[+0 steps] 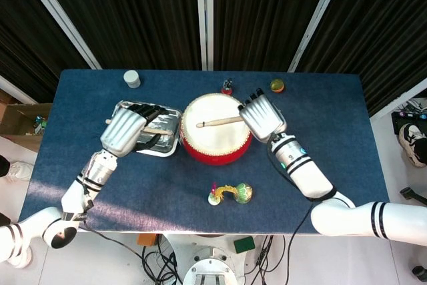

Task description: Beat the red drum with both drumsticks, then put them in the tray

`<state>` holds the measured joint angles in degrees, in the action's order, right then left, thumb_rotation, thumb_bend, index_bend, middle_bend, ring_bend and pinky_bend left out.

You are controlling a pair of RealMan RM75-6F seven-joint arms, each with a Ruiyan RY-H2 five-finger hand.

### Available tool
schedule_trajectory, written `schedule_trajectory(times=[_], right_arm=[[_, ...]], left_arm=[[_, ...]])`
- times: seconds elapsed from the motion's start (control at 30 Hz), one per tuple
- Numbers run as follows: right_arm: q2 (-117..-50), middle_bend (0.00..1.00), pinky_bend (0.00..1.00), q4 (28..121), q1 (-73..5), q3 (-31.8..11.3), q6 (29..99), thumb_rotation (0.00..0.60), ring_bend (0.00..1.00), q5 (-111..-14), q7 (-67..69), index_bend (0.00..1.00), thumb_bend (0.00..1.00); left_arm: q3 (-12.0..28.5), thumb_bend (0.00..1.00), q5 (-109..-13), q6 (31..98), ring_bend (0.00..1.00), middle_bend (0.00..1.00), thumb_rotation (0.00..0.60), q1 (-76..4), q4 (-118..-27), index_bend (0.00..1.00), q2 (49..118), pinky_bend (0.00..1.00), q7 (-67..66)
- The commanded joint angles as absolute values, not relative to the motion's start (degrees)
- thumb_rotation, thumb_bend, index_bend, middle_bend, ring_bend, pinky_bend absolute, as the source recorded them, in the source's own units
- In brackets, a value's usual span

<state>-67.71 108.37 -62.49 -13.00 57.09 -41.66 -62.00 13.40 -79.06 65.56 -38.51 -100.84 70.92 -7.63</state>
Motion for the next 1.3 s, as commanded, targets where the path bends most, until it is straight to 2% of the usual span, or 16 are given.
schedule_trajectory(times=[0.03, 0.23, 0.63, 1.1, 1.3], right_arm=[[-69.27, 0.7, 0.36, 107.92, -64.01, -12.81, 58.49, 0.6, 0.38, -40.24, -63.06, 0.82, 0.78], [-71.76, 0.7, 0.35, 106.58, -65.92, -12.55, 60.57, 0.6, 0.38, -38.74, -63.26, 0.82, 0.78], [-75.33, 0.69, 0.33, 105.1, -68.83, -12.41, 63.14, 0.6, 0.38, -36.74, -63.32, 0.81, 0.77], [-78.02, 0.69, 0.32, 103.97, -70.7, -12.27, 65.58, 0.6, 0.38, -35.07, -63.17, 0.81, 0.76], [-79.02, 0.69, 0.32, 103.31, -71.17, -12.4, 66.16, 0.6, 0.38, -34.62, -62.64, 0.81, 0.76]], left_arm=[[14.95, 0.34, -76.62, 63.69, 0.36, 0.33, 0.6, -40.24, -101.5, 0.29, 72.07, 0.44, -7.59], [15.75, 0.34, -74.75, 60.84, 0.36, 0.32, 0.6, -42.22, -101.84, 0.28, 73.39, 0.45, -4.99], [17.16, 0.34, -72.21, 60.03, 0.39, 0.31, 0.6, -45.07, -101.11, 0.26, 77.11, 0.47, -5.57], [18.49, 0.34, -67.56, 59.49, 0.47, 0.4, 0.6, -47.61, -98.72, 0.38, 80.66, 0.51, -7.45], [18.82, 0.34, -66.22, 59.02, 0.47, 0.41, 0.6, -48.33, -98.12, 0.39, 81.63, 0.52, -6.87]])
